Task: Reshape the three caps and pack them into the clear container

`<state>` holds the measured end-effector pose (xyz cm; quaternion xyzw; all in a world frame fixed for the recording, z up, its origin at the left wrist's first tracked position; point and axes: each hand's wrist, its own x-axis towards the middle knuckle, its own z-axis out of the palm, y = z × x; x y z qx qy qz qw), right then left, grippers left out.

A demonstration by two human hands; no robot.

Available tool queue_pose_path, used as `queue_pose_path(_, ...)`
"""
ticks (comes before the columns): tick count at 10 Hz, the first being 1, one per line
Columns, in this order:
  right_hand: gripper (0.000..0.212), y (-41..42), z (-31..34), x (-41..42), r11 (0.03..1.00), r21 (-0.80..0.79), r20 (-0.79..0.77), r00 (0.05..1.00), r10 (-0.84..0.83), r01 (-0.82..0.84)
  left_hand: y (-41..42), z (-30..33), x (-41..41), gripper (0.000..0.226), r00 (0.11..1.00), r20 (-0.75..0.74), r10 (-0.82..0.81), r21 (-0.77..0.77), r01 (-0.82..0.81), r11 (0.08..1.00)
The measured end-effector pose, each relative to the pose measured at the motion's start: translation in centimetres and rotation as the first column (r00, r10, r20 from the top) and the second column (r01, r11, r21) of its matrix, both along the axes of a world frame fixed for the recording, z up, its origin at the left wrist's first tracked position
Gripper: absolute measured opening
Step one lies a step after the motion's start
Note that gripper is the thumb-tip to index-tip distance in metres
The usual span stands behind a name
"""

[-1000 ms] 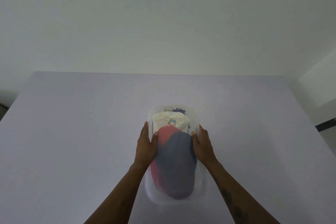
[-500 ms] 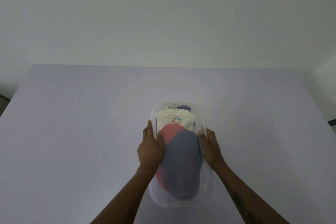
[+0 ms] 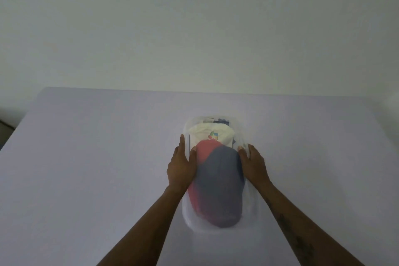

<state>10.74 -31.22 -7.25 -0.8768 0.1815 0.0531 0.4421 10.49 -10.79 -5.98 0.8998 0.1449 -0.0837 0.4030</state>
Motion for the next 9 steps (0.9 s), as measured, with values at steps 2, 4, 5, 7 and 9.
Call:
queue_pose_path(2,0.045,0.5,-0.1,8.7,0.998,-0.063,0.079,0.997,0.013,-0.008,0.6,-1.0,9.2,0.064,0.995,0.101,0.012,0.015,-0.014,1.000)
queue_pose_path(4,0.044,-0.2,-1.0,14.3,0.991,-0.132,0.113,0.994,0.006,0.009,0.0,-2.0,15.2,0.063,0.992,0.123,0.008,0.024,-0.011,1.000)
queue_pose_path(5,0.046,-0.3,-1.6,14.8,0.990,-0.144,0.107,0.994,0.016,-0.001,0.0,-2.3,15.5,0.062,0.992,0.121,0.023,0.032,-0.027,0.999)
queue_pose_path(7,0.058,0.5,-0.4,14.9,0.837,-0.546,0.034,0.997,0.071,-0.041,0.3,-1.1,15.8,0.065,0.995,-0.069,-0.065,-0.005,0.065,0.998)
queue_pose_path(9,0.051,2.4,5.4,13.0,0.764,-0.620,0.152,0.928,0.339,-0.178,2.4,5.7,12.8,0.075,0.979,-0.106,-0.175,0.127,0.188,0.974)
